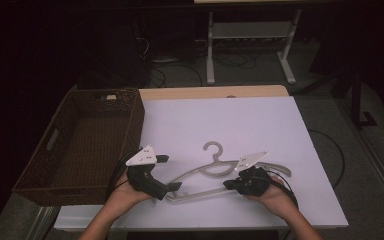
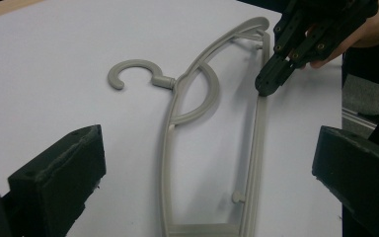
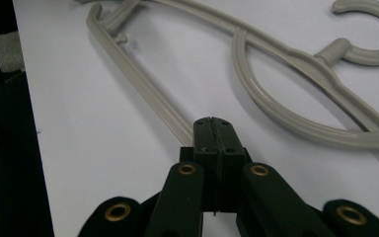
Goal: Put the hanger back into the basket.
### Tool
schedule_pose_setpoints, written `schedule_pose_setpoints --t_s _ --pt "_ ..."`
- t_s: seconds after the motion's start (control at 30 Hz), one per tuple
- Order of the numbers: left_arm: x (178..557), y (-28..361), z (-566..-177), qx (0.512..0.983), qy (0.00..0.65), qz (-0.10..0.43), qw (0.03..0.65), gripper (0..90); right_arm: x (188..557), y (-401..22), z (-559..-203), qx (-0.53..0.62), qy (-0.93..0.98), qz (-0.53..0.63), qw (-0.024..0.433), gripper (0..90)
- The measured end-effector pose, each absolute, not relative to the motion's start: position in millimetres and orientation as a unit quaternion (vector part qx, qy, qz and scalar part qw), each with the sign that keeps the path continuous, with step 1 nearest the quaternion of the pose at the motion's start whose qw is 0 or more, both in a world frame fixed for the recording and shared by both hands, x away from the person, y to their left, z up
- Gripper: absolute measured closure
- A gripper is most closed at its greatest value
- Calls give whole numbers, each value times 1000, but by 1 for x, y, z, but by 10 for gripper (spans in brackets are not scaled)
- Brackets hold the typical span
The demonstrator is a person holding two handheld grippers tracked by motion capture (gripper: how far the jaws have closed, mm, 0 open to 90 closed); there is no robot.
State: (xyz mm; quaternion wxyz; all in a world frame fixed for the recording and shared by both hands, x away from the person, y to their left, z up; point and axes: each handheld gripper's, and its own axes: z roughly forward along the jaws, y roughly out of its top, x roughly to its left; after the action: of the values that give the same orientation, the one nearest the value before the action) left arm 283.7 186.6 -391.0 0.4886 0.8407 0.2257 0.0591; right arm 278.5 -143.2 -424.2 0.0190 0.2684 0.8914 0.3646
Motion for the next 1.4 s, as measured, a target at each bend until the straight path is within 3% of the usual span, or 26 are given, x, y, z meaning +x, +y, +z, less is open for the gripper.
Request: schedule_pose_setpoints --t_s 0.67,1.17,1.23,1.4 --pt "285 185 -393 841 228 60 486 0 277 -136 -436 260 904 339 14 895" --pt "309 162 -406 858 224 52 460 1 277 -136 -437 258 905 338 12 896" --pt "313 157 -407 861 215 51 458 67 277 -136 -437 258 905 338 12 895" --pt "325 144 -415 873 208 51 439 80 277 -136 -437 259 905 338 12 896"
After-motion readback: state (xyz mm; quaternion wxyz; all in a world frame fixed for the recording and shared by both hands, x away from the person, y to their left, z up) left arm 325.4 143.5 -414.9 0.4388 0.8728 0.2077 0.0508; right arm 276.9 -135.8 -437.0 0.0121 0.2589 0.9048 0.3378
